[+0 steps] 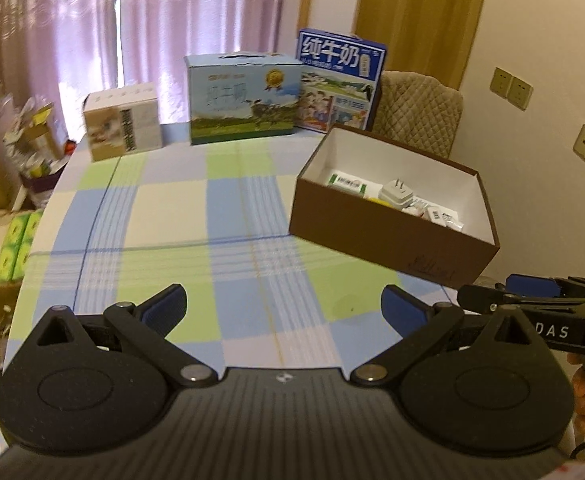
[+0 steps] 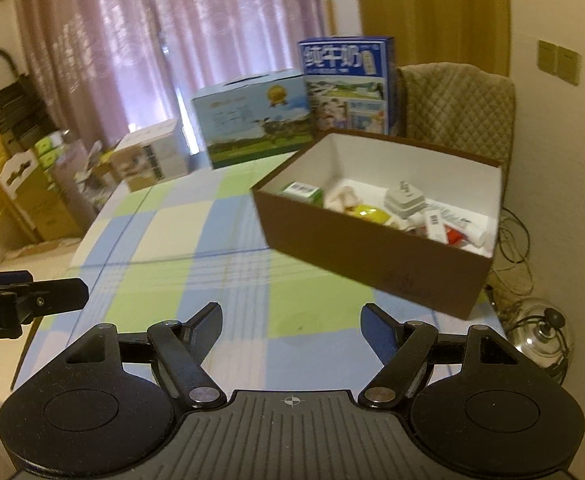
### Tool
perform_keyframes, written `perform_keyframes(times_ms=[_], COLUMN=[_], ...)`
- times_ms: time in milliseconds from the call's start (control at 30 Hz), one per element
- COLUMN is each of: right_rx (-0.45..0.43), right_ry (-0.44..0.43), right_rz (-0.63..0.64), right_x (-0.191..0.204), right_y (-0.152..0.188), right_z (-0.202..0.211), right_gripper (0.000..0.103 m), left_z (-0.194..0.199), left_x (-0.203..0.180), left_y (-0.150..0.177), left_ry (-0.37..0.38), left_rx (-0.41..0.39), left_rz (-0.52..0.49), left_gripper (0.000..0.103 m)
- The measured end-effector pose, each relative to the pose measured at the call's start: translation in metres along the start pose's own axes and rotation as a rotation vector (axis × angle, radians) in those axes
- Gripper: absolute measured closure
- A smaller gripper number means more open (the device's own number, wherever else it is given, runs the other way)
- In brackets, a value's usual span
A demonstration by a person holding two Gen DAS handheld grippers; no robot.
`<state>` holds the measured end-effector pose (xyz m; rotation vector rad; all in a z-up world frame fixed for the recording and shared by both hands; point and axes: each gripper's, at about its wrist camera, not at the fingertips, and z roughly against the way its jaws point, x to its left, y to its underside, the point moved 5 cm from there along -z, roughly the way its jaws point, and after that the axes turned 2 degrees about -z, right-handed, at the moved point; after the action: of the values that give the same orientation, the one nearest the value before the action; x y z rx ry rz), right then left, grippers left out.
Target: Organize objects
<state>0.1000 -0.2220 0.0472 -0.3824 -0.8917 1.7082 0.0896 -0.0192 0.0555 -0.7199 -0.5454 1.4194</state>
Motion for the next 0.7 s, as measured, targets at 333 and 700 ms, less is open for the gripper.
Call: perform_keyframes(times_ms=[333,700], right_rx=[0.056,0.107], right_ry=[-0.078,-0.106], right_rz=[0.052,0.088], right_x=[0.032,0.052], right_y=[0.030,0.061], right_z=[-0.004,-0.009], right_gripper=[0.030,0.030], left_z=[0.023,0.035], left_x=[0.023,0.033], left_y=[0.044,0.077], left_ry=[-0.062,-0.113], left_rx=[0.051,0.079], left_rz=[0.059,0.070], left_gripper=[0.001,0.001])
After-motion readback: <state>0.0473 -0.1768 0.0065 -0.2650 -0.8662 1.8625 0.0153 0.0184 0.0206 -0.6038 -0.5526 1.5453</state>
